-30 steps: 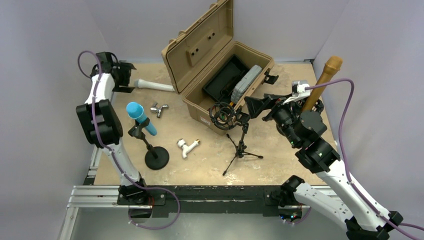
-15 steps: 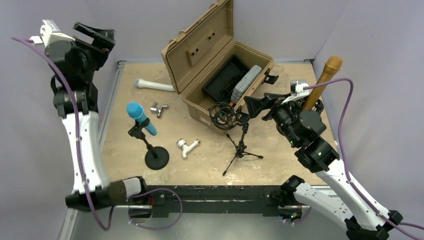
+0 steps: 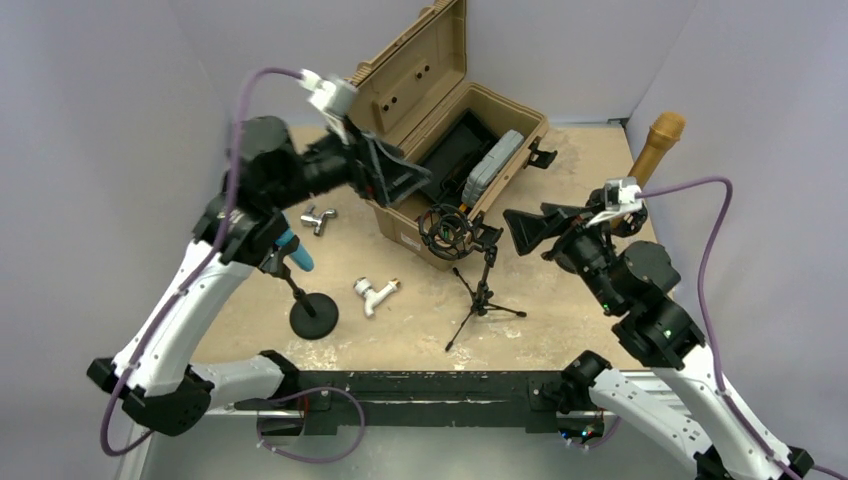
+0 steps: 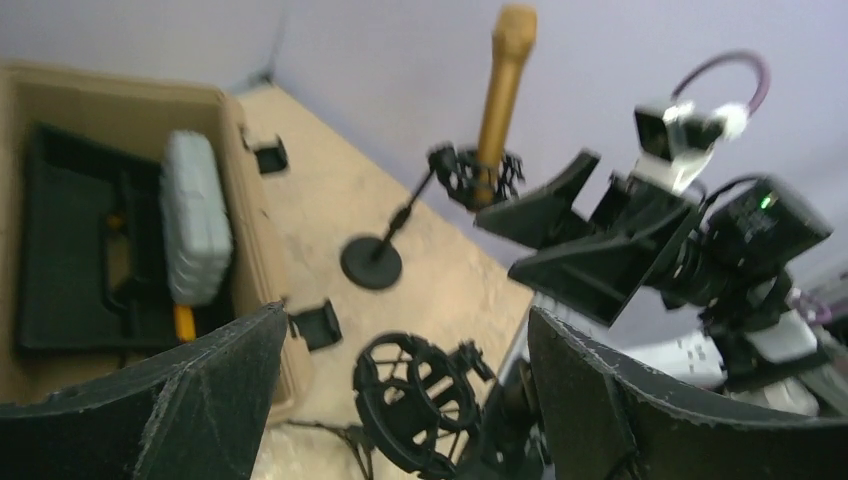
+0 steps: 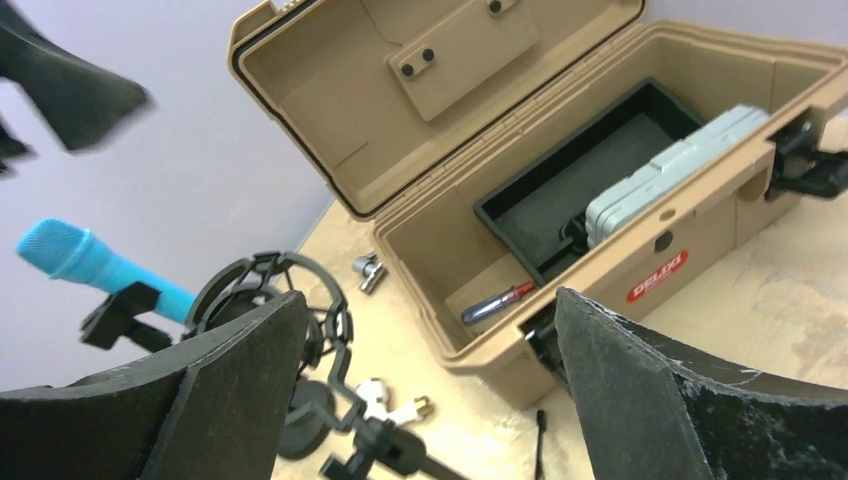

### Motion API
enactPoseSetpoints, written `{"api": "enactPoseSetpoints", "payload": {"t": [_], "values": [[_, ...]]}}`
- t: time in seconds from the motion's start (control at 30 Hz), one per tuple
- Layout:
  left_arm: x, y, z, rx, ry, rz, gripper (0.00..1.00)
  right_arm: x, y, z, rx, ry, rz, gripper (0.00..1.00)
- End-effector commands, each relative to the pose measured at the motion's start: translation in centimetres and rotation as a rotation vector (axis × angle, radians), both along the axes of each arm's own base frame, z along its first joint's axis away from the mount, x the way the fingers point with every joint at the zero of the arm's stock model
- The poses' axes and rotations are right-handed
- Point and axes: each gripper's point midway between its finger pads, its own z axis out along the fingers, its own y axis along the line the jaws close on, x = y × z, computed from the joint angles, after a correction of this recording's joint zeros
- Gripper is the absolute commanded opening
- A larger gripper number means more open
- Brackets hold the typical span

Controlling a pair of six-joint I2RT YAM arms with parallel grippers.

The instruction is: Remove the microphone from the stand

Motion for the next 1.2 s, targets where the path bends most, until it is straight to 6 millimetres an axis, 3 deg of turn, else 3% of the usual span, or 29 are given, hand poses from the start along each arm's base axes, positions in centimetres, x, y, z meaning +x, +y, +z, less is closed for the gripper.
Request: {"api": "enactPoseSetpoints", "payload": {"t": [0.0,0.17,0.33,0.4,0.5,0.6,0.73,1.0,1.17], "values": [[-2.6,-4.4,-4.4,0.146,-0.022,-0.171,0.87,-2.6,-1.1,-1.2,0.070,0.145,0.013,0.92],[-2.9,-6.7,-7.8,0.245,0.026,-0.190,0.84,-3.8,-3.1,-5.9,0.065,0.385,-0.096,0.91],[-3.3,-7.2,-8.6,0.249,0.045,-0.208,0.83,-4.5,-2.8,-12.7,-0.069,0.625,-0.116,0.91],[-3.5,-7.1,-8.7,0.254,0.042,-0.214,0.84,-4.9,-2.7,-14.2,-0.091,0.669,-0.112,0.90],[-3.7,-6.7,-8.9,0.269,0.038,-0.207,0.85,-5.3,-1.9,-14.3,-0.071,0.664,-0.056,0.88],[-3.8,-6.4,-9.2,0.280,0.037,-0.201,0.85,-5.8,0.2,-15.1,-0.060,0.649,0.072,0.82],[-3.8,-6.2,-9.7,0.298,0.033,-0.198,0.85,-6.6,2.9,-18.6,-0.086,0.682,0.227,0.73],[-4.0,-6.9,-10.6,0.306,0.062,-0.235,0.87,-5.7,4.2,-19.3,-0.080,0.590,0.290,0.67],[-3.8,-7.0,-11.1,0.318,0.073,-0.235,0.86,-5.1,4.3,-19.9,-0.089,0.572,0.281,0.50]]}}
